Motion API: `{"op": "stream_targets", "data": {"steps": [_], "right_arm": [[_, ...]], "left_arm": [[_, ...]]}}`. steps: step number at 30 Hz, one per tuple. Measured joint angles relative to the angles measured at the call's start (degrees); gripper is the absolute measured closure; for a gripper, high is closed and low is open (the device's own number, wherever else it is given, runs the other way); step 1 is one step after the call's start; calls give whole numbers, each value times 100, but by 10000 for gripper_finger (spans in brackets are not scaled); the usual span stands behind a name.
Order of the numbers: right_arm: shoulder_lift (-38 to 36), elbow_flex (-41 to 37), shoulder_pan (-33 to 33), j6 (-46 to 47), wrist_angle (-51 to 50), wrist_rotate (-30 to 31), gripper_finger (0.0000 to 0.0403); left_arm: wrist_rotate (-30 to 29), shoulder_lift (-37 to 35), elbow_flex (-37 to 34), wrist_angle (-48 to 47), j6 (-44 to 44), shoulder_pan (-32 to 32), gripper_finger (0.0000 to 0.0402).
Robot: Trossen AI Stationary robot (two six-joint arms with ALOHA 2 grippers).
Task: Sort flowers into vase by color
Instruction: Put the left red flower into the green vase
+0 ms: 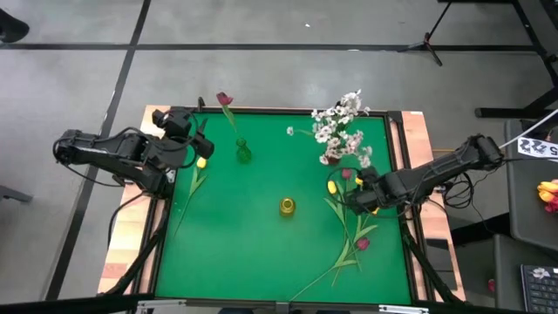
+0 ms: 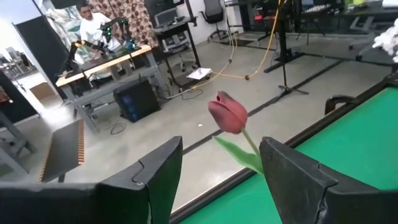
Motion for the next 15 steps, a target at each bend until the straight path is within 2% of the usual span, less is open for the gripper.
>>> {"op": "stream_targets", "data": {"steps": [5, 7, 9, 15], "right_arm": [[-69, -865, -152, 76, 1242, -18, 214], [-69, -1101, -161, 198, 1626, 178, 214], [-69, -1307, -222, 245, 1957, 421, 214], [-1, -1682, -292, 240, 2663, 587, 214]], "left_arm": [[0, 9, 0, -82, -90, -1, 188], [0, 11, 0, -81, -90, -1, 188], [-2, 10, 0, -81, -87, -1, 188], [-2, 11, 0, -82, -81, -1, 188]]}}
